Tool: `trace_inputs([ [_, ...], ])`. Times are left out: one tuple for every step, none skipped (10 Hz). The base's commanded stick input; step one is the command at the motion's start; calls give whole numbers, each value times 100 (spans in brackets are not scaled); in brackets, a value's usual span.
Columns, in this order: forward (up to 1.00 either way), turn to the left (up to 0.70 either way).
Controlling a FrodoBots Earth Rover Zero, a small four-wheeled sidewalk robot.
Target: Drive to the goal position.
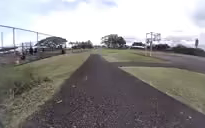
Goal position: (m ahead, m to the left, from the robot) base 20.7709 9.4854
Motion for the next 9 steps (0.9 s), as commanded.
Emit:
trace_inputs([
  [70,1],
  [70,1],
  [70,1],
  [70,13],
  [70,36],
  [70,36],
  [70,36],
  [70,23],
  [70,7],
])
